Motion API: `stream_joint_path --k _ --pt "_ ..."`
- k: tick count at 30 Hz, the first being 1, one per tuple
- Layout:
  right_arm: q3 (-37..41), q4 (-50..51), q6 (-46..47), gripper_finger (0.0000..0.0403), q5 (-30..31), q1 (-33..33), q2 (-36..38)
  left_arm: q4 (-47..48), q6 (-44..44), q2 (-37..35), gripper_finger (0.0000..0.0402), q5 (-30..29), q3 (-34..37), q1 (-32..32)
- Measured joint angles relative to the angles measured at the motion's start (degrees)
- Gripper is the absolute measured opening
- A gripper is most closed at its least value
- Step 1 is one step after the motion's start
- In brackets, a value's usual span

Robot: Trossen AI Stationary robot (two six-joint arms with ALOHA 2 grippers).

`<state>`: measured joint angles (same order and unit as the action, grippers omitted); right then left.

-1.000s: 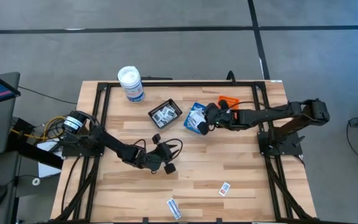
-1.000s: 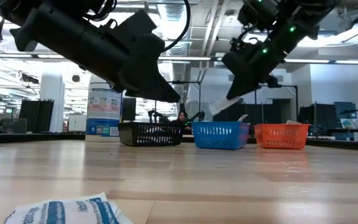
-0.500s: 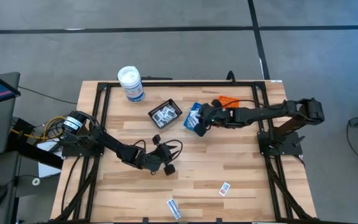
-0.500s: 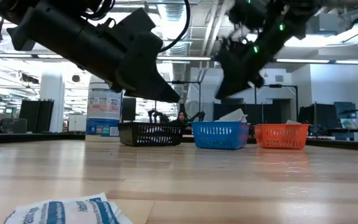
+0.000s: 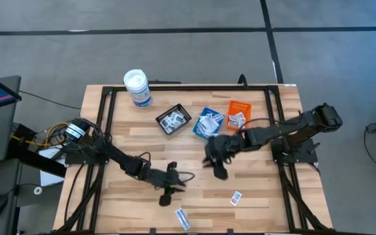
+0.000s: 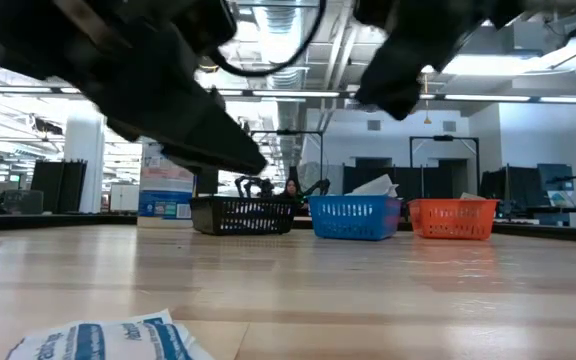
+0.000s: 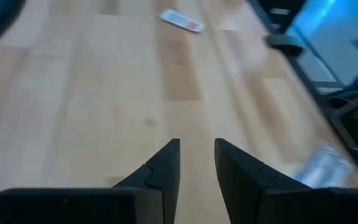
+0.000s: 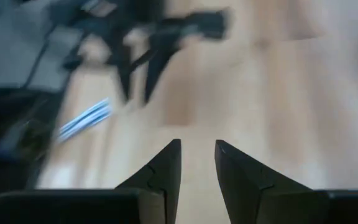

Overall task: Pick & Place First Aid Supplies
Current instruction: Put the blue bandage into the blue bin

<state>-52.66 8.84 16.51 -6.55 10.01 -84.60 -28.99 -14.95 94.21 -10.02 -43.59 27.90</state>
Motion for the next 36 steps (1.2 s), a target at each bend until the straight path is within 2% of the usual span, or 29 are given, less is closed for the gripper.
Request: stream_joint_path --k 6,13,16,24,36 --pt "0.0 0.9 -0.3 0.0092 -1.3 5.3 0.0 -3.2 -0.5 0.8 0.01 -2.0 0.0 7.4" --pt "0.0 1.2 -1.6 0.0092 -1.1 6.5 0.0 -18.1 4.4 8.0 0.01 -5.6 0.0 13.2" --pt "0.0 1.2 -1.0 0.0092 -1.0 6.4 0.0 -21.9 4.2 12.5 0.01 -5.8 0.0 13.5" --pt "0.0 1.3 -1.0 0.0092 -1.0 6.4 0.0 -23.0 3.6 19.4 0.01 -4.4 -3.5 12.4" --pt "0.0 1.5 -1.0 0.0092 -0.9 6.4 0.0 -22.5 4.0 19.3 0.01 -3.9 -4.5 12.7"
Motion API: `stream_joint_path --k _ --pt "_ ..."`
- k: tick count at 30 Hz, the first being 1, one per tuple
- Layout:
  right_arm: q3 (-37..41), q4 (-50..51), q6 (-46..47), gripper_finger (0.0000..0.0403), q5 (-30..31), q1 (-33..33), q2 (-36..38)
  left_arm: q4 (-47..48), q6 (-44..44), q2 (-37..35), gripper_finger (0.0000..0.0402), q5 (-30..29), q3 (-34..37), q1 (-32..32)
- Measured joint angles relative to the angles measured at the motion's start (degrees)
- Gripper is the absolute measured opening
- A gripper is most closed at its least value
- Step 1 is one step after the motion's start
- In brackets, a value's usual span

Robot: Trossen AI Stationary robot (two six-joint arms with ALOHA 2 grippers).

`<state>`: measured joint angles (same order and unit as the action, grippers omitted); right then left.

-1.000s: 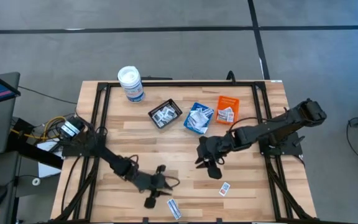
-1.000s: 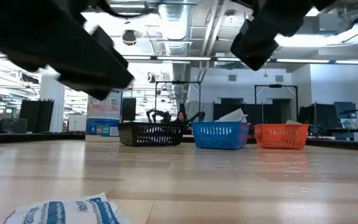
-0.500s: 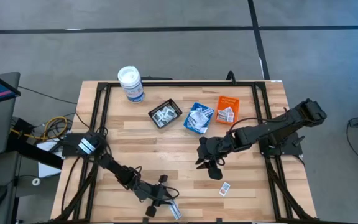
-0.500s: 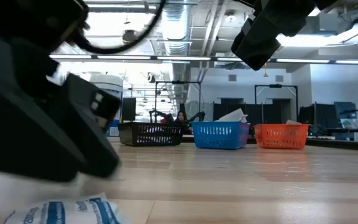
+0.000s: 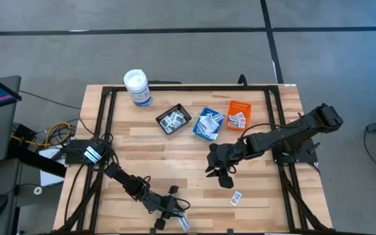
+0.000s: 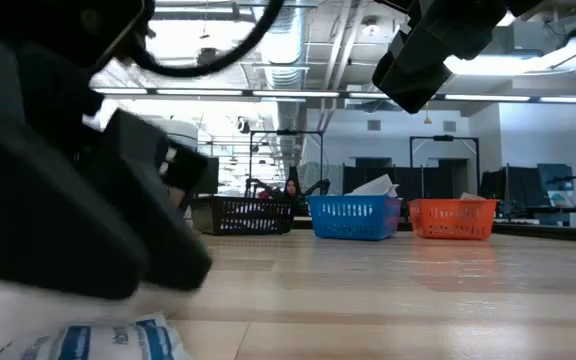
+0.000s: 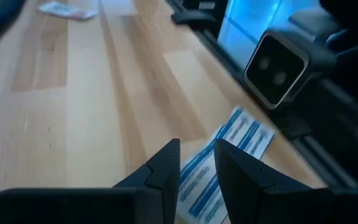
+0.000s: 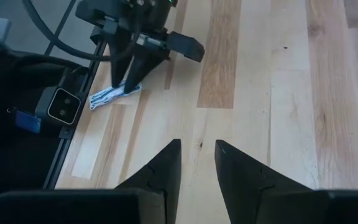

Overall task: Pick & Place First Aid Supplies
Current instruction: Put the blue bandage into the blue bin

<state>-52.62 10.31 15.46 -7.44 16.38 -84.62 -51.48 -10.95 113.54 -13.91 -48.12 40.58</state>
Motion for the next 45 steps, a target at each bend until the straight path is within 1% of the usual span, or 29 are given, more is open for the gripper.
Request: stream_joint_path --k 5,10,12,15,19,21,24,26,28,29,32,35,38,40,43,45 --pt "0.0 0.0 0.0 0.0092 0.0 0.0 0.0 0.8 0.0 -0.5 0.01 0.0 0.0 0.0" --pt "0.0 0.0 0.0 0.0092 0.0 0.0 0.0 6.8 -3.3 -0.7 0.01 -0.2 -0.2 0.0" --pt "0.0 0.0 0.0 0.0092 0.0 0.0 0.0 8.9 -4.8 -0.9 0.0096 -1.1 -0.3 0.0" --pt "0.0 0.0 0.0 0.0092 0.0 0.0 0.0 9.6 -4.0 -0.8 0.0075 -2.4 -0.3 0.1" --pt "0.0 0.0 0.0 0.0092 0.0 0.0 0.0 10.0 -3.0 -0.8 0.0018 -2.6 -0.2 -0.7" --pt "0.0 0.0 0.0 0.0092 0.0 0.0 0.0 10.0 -3.1 -0.8 0.0008 -2.6 -0.2 -1.4" --pt "0.0 -0.6 -1.4 0.0092 0.9 0.0 0.0 10.1 -1.5 -0.8 0.0008 -6.0 -0.1 -2.5" --pt "0.0 -0.9 -1.2 0.0092 3.7 0.0 0.0 10.6 1.1 -1.1 0.0007 -9.8 0.0 -3.7" --pt "0.3 -0.9 2.3 0.0092 6.2 0.3 0.0 11.6 3.4 -2.1 0.0005 -13.6 0.1 -4.8" --pt "0.5 -0.4 4.1 0.0092 6.5 0.5 0.0 12.2 4.4 -2.9 0.0005 -15.3 0.3 -5.2" --pt "0.5 0.4 6.8 0.0092 7.5 0.8 -0.3 13.7 7.0 -5.5 0.0006 -16.7 0.4 -6.8" --pt "0.5 0.5 7.0 0.0092 9.7 1.1 -1.3 14.3 8.1 -9.3 0.0006 -16.8 0.1 -8.3" --pt "0.3 -2.6 8.5 0.0092 10.1 1.1 -4.4 17.9 8.2 -11.3 0.0006 -16.7 0.4 -9.2" --pt "0.5 -4.2 9.3 0.0092 10.3 1.0 -7.0 17.8 8.2 -12.3 0.0005 -16.6 0.3 -9.8" --pt "-0.2 -7.7 9.5 0.0092 8.9 0.1 -11.3 18.5 8.2 -13.0 0.0005 -16.7 0.2 -10.4" --pt "-1.4 -9.0 9.7 0.0092 5.8 -1.0 -13.9 20.1 8.2 -12.7 0.0005 -16.6 0.2 -10.5"
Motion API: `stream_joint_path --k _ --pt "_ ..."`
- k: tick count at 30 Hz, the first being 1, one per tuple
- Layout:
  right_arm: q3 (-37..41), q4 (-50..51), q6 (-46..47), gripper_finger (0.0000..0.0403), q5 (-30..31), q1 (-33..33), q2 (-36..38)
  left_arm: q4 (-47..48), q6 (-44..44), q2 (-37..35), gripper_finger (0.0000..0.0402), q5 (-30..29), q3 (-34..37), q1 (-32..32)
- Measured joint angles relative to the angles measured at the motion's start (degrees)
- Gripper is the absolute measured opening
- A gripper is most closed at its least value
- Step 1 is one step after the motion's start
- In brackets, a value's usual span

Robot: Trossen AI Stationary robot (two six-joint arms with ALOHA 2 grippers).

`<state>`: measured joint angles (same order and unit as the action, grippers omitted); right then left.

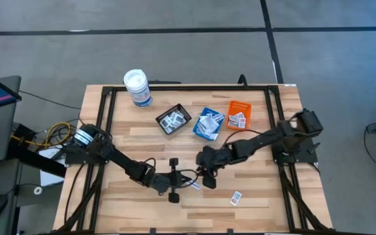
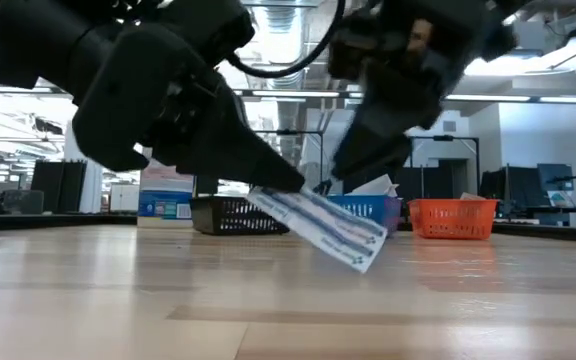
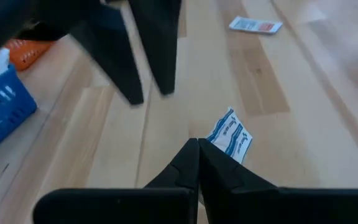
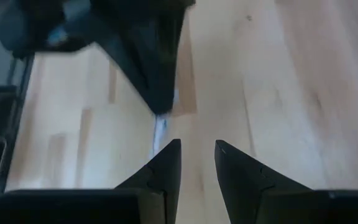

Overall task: Pick & Place First Aid Supplies
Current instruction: Put the blue bandage into the blue bin

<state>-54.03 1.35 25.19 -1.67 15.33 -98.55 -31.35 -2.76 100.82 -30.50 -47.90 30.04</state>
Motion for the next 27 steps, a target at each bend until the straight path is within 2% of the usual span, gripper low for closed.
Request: stream_joint_path --k 7,13,27 --pt "-3.1 -3.6 1.5 0.0092 -11.5 -2.4 -7.2 0.0 0.8 0.6 0.0005 -1.2 -0.1 0.0" --pt "-5.2 -3.8 1.4 0.0092 -12.5 -3.1 -12.0 0.5 0.8 0.4 0.0006 -2.5 -0.1 0.1" --pt "-5.6 -5.5 1.2 0.0086 -15.1 -3.4 -12.1 0.5 0.8 0.3 0.0007 -2.5 -0.1 0.0"
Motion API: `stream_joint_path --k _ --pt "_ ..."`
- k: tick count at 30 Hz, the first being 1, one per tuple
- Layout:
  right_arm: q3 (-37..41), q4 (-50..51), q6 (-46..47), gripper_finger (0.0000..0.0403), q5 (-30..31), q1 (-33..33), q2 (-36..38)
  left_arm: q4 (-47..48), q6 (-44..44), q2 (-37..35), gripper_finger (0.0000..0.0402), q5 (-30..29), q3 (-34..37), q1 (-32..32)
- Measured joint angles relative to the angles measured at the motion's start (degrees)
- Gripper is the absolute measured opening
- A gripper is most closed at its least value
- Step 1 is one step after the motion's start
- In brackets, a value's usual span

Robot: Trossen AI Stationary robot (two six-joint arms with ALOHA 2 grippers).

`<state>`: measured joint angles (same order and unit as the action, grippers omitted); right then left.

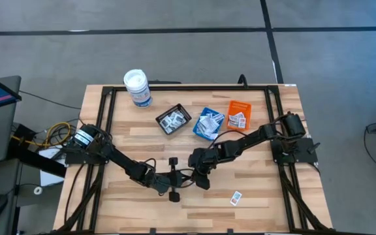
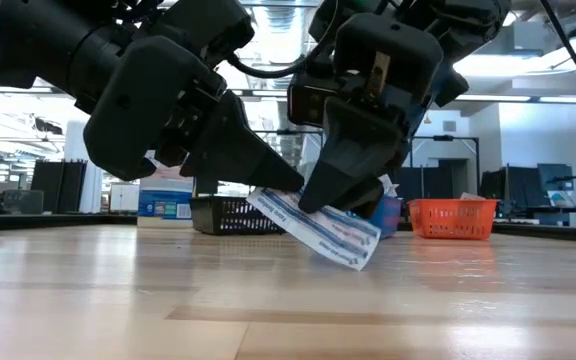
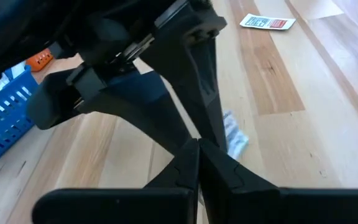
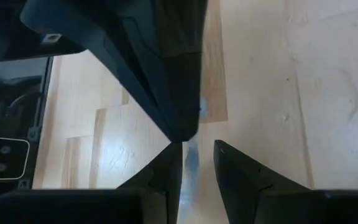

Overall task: Pick & Place First Aid Supplies
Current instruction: Put the blue bandage into the blue bin

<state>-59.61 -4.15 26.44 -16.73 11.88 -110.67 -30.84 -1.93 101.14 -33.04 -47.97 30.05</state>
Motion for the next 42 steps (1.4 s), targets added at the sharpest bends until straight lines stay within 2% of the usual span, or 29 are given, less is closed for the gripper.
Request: stream_joint_path --k 6,10,14,17,22,27,32,36,38,42 --pt "0.0 -1.3 -0.3 0.0086 -1.3 0.5 0.0 0.0 0.0 0.0 0.0008 0.0 0.0 0.0" --pt "0.0 -2.1 -4.1 0.0086 -1.1 1.3 0.0 0.0 0.0 0.0 0.0008 0.1 0.0 -0.2" --pt "0.0 -2.5 -6.3 0.0084 2.8 1.2 0.0 0.0 0.0 -0.1 0.0008 0.0 -0.1 -0.3" --pt "0.0 -2.2 -5.7 0.0066 2.2 0.9 0.0 0.0 0.0 -0.1 0.0008 -0.1 0.0 -0.3" --pt "0.0 -2.0 -5.6 0.0009 0.5 0.8 0.0 -0.1 -0.1 -0.1 0.0008 0.0 -0.1 -0.3" --pt "0.0 -1.8 -5.6 0.0005 0.5 0.8 0.0 -0.2 -2.7 -0.1 0.0009 -0.8 -0.1 -0.2" --pt "0.0 0.0 -5.4 0.0002 2.3 0.8 0.0 -0.4 -4.9 -0.1 0.003 -3.2 -0.1 -0.6" --pt "0.0 7.4 -5.4 0.0002 3.4 -0.1 1.0 -0.4 -5.0 -0.1 0.0056 -3.2 -0.1 -0.5" --pt "-0.1 10.4 -5.4 0.0001 6.7 -0.6 3.0 -0.4 -5.1 -0.1 0.0067 -3.4 -0.1 -0.5" --pt "-0.1 17.1 -5.2 0.0002 21.6 -0.8 7.9 -0.3 -8.4 -0.1 0.0077 -4.5 -0.1 -1.1"
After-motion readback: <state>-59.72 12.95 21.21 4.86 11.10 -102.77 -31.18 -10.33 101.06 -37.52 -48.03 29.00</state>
